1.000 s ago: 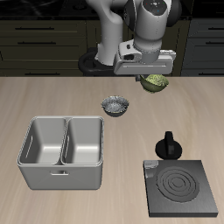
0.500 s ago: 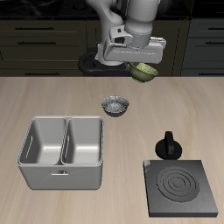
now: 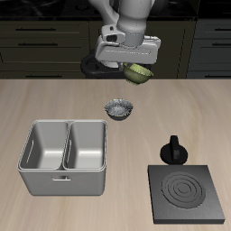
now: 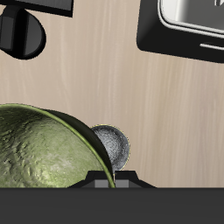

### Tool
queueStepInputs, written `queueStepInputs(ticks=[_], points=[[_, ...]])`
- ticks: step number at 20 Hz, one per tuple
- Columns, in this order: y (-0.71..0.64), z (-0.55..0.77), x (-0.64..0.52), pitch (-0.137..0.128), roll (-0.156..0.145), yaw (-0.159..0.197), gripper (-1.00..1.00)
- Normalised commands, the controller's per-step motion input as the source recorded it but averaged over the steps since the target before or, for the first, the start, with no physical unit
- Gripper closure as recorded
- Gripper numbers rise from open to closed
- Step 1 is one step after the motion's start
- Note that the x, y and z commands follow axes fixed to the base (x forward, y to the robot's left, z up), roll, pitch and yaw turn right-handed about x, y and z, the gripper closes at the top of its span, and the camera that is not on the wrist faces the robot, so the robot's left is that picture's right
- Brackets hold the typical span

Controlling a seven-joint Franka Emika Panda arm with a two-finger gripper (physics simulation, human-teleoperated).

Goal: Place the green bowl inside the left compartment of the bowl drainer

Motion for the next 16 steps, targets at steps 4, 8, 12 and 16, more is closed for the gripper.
queueStepInputs(ticks=[4,8,12,16], points=[[-0.4,0.22,0.08,0.007,0.037,0.028,1.0],[-0.36,0.24,-0.03,0.004,0.071,-0.005,1.0],[-0.51,0.19,-0.17,-0.02,0.061,0.028,1.0],[-0.38,0.18,-0.14,-0.035,0.004,0.042,1.0]])
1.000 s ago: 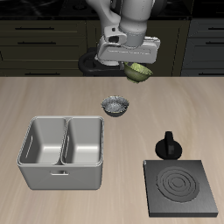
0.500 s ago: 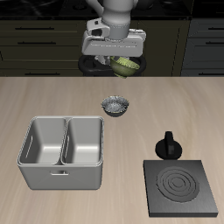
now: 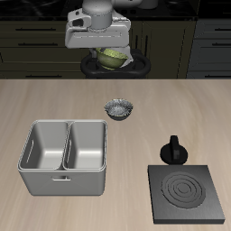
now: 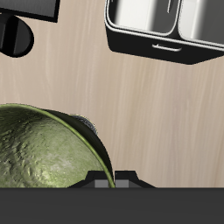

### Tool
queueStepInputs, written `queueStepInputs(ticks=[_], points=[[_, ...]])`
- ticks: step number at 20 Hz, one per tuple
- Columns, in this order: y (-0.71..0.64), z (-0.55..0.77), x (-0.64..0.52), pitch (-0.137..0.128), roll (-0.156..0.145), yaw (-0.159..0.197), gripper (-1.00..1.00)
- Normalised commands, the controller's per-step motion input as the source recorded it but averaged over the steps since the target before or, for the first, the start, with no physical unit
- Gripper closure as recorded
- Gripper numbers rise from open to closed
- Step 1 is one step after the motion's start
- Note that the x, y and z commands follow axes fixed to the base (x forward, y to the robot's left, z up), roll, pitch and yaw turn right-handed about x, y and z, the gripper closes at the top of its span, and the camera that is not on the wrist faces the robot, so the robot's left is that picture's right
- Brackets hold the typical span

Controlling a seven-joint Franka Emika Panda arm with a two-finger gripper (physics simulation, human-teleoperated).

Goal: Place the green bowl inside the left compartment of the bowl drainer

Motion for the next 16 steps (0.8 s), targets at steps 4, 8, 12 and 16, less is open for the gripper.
queueStepInputs(ticks=[4,8,12,16], points=[[-0.45,0.16,-0.11,-0.027,-0.034,-0.005,1.0],[-0.45,0.08,0.13,-0.02,-0.031,0.0,1.0],[-0.23,-0.02,0.37,0.012,-0.03,0.007,1.0],[-0.33,0.04,0.35,0.003,-0.038,-0.011,1.0]])
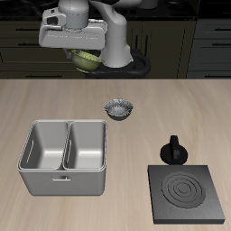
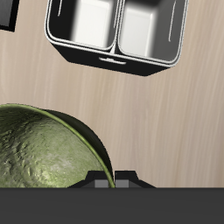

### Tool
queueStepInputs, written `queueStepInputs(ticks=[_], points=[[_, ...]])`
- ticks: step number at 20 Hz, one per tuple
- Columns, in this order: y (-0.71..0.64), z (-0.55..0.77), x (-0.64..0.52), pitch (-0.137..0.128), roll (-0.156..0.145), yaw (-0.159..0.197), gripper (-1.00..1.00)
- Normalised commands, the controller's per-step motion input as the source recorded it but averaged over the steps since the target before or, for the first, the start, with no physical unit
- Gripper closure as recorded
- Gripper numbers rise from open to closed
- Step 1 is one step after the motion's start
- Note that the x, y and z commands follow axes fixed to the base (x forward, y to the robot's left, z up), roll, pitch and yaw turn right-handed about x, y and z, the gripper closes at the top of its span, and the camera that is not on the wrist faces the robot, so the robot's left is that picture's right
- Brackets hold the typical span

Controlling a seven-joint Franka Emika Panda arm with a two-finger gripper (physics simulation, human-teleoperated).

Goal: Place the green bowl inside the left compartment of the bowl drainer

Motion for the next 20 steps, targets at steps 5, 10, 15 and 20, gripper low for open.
queueStepInputs(ticks=[5,10,15,20], points=[[-0.33,0.12,0.38,-0.011,-0.01,-0.028,1.0],[-0.18,0.04,0.42,0.002,-0.008,-0.03,1.0],[-0.02,0.09,0.26,-0.027,0.004,-0.022,1.0],[0.1,0.07,0.33,-0.003,0.025,-0.021,1.0]])
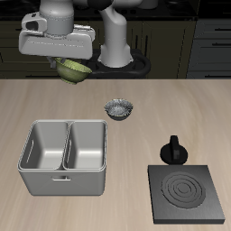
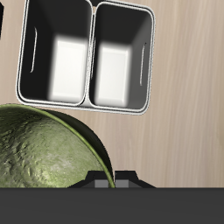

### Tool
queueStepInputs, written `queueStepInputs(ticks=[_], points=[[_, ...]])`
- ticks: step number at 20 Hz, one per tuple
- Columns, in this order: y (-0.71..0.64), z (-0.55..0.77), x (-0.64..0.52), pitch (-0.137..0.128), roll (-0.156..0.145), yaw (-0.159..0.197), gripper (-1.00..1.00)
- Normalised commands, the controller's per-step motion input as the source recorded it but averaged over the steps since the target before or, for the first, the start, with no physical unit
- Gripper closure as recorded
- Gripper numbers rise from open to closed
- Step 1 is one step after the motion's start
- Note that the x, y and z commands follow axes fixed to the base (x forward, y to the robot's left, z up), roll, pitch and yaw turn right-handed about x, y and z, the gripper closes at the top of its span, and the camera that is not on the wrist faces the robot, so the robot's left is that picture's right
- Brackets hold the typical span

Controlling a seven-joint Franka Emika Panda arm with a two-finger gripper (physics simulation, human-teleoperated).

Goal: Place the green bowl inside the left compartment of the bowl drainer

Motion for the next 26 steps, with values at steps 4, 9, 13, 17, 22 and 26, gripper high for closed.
queueStepInputs(ticks=[4,9,13,17,22,26], points=[[0.27,0.15,0.35,-0.009,0.04,-0.031,1.0],[0.15,0.09,0.26,-0.012,0.019,-0.006,1.0],[0.06,0.04,0.2,0.007,0.003,-0.019,1.0],[0.08,0.0,0.18,0.007,0.014,-0.015,1.0],[0.11,-0.02,0.19,0.002,0.03,-0.015,1.0],[0.13,0.1,0.06,-0.025,0.047,-0.036,1.0]])
